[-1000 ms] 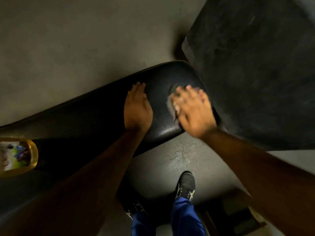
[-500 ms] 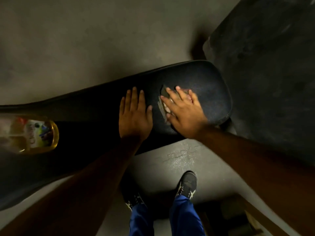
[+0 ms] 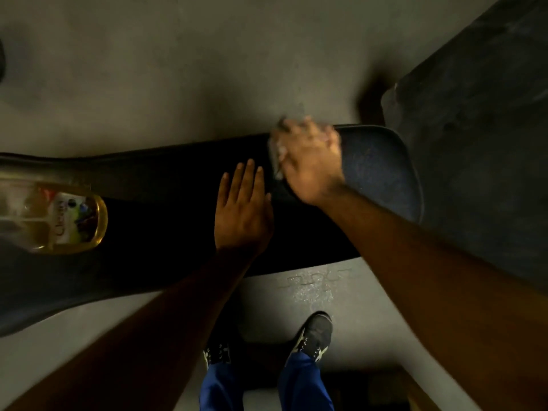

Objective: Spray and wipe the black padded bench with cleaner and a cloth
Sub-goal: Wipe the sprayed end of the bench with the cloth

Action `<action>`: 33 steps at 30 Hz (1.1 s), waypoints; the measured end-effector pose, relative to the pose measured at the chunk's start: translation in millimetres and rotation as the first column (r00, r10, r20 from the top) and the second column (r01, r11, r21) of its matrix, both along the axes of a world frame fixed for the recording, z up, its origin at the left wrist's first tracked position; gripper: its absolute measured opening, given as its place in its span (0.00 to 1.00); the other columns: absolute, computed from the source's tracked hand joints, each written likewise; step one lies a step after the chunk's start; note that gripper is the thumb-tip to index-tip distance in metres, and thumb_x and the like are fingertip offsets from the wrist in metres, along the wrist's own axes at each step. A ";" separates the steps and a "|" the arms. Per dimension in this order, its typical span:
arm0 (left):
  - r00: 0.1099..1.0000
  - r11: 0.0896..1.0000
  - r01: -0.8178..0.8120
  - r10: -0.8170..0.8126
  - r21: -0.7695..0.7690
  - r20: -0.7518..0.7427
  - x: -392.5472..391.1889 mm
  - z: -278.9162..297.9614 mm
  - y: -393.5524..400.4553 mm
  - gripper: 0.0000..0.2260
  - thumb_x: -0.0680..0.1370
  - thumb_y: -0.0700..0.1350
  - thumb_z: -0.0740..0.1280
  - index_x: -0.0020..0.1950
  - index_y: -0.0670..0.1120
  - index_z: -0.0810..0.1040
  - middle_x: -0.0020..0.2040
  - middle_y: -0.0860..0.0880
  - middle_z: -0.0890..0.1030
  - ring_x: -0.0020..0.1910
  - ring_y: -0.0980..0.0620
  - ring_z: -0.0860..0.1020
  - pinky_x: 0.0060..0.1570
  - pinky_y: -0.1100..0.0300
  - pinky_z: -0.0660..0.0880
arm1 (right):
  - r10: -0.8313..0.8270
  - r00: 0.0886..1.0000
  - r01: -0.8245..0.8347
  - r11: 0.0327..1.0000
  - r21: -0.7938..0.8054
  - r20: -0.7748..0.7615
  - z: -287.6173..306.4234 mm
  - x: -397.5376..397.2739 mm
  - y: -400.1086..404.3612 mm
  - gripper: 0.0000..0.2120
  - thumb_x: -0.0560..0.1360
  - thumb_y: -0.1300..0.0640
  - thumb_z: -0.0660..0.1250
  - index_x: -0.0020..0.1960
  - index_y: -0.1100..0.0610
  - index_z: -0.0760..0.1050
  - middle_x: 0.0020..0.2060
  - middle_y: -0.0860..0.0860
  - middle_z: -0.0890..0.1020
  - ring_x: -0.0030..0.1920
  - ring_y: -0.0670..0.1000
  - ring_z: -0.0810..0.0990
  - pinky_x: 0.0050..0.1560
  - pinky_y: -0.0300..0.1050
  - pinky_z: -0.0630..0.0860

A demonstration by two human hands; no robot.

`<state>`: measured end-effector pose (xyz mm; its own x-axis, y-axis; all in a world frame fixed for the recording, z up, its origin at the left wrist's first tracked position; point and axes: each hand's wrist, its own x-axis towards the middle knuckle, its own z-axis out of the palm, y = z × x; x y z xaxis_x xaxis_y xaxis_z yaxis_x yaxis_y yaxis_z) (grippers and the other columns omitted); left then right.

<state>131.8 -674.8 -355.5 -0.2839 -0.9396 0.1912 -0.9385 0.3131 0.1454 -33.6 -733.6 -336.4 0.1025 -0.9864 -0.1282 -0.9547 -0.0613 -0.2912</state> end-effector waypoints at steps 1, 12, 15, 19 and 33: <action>0.999 0.999 -0.034 0.034 -0.020 0.012 0.2 -0.8 0.3 0.21 0.82 0.48 0.56 0.71 0.39 0.71 0.72 0.39 0.70 0.74 0.42 0.66 0.74 0.44 0.59 | 0.179 0.984 -0.179 0.984 -0.023 0.004 -4.4 1.5 4.7 0.24 0.80 0.47 0.54 0.75 0.45 0.68 0.78 0.48 0.66 0.79 0.57 0.59 0.76 0.64 0.50; 0.989 0.995 -0.098 0.100 0.021 -0.107 1.4 3.7 0.0 0.21 0.80 0.45 0.55 0.68 0.38 0.74 0.69 0.39 0.74 0.71 0.42 0.70 0.72 0.46 0.63 | 0.320 0.946 -0.322 0.946 -0.038 -0.052 -3.0 -41.3 51.7 0.28 0.78 0.44 0.54 0.78 0.46 0.64 0.79 0.51 0.64 0.79 0.58 0.59 0.76 0.65 0.54; 0.984 0.992 -0.086 0.100 0.097 -0.145 2.9 9.6 -2.8 0.23 0.79 0.46 0.52 0.69 0.38 0.74 0.70 0.39 0.73 0.71 0.41 0.69 0.72 0.47 0.62 | -0.189 0.979 0.191 0.981 0.022 -0.072 1.6 -33.4 50.4 0.30 0.78 0.43 0.53 0.80 0.46 0.58 0.80 0.54 0.59 0.81 0.60 0.53 0.77 0.68 0.49; 0.962 0.985 -0.034 0.078 0.169 -0.260 12.8 22.7 -3.3 0.26 0.76 0.46 0.49 0.69 0.37 0.74 0.70 0.39 0.73 0.72 0.41 0.69 0.73 0.48 0.60 | 0.208 0.977 -0.208 0.978 0.017 -0.036 4.9 6.0 117.6 0.28 0.79 0.45 0.55 0.79 0.46 0.59 0.81 0.51 0.59 0.81 0.58 0.53 0.78 0.66 0.49; 0.982 0.976 0.031 0.010 0.214 -0.190 114.1 28.8 28.8 0.21 0.81 0.44 0.58 0.73 0.39 0.68 0.75 0.39 0.66 0.75 0.42 0.62 0.75 0.48 0.57 | -0.038 0.999 0.037 0.999 -0.038 -0.023 6.3 51.5 137.7 0.25 0.81 0.48 0.53 0.77 0.48 0.65 0.79 0.53 0.63 0.80 0.58 0.57 0.77 0.67 0.53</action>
